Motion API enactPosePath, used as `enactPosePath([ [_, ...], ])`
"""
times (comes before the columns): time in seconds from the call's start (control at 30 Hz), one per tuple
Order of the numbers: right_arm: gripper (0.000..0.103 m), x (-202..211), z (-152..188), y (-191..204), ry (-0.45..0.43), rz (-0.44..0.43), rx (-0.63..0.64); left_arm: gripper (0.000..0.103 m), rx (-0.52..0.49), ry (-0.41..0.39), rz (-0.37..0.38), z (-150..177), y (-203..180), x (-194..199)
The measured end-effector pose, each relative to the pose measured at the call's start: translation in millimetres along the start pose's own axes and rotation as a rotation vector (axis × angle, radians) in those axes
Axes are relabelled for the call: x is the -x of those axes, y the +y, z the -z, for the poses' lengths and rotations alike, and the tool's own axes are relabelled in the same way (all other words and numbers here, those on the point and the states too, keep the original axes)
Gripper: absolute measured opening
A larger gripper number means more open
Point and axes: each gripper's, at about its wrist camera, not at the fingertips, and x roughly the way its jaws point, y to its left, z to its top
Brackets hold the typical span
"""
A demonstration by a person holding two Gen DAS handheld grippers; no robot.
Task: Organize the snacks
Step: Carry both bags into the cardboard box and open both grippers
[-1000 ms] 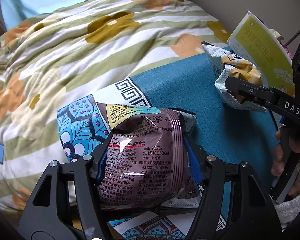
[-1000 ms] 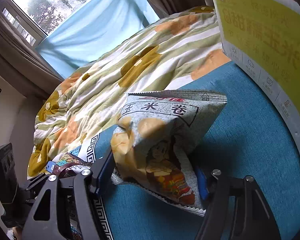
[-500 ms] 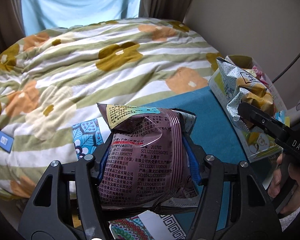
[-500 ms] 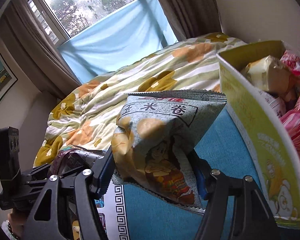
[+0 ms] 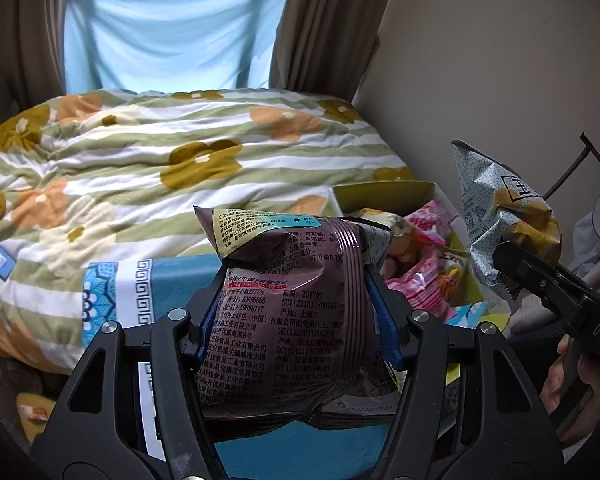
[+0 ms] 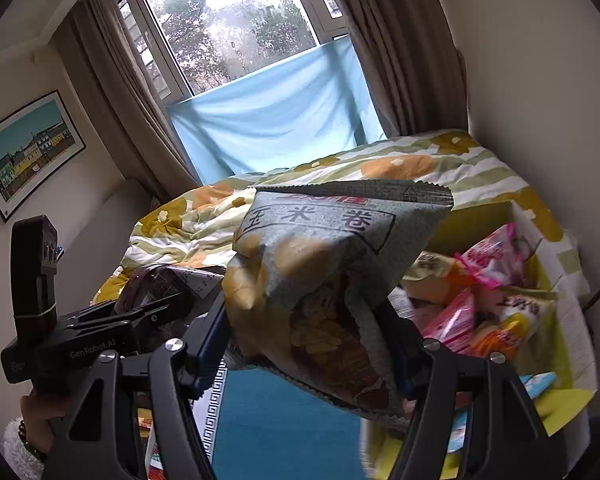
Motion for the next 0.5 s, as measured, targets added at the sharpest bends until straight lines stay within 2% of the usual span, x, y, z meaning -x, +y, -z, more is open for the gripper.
enactPosePath([
  [0.23, 0.063, 50, -15, -87, -0.017, 0.024, 0.019, 0.059, 0.017, 0.027, 0.012, 7, -97, -45],
  [0.43, 0.063, 66, -17, -140, 0.018, 0.040, 0.013, 0.059, 0.008, 0.072, 0.016, 15, -149, -80],
  [0.5, 0.063, 66, -16, -152, 0.030, 0.042, 0.002, 0.067, -0.009, 0.064, 0.011, 18, -161, -84],
])
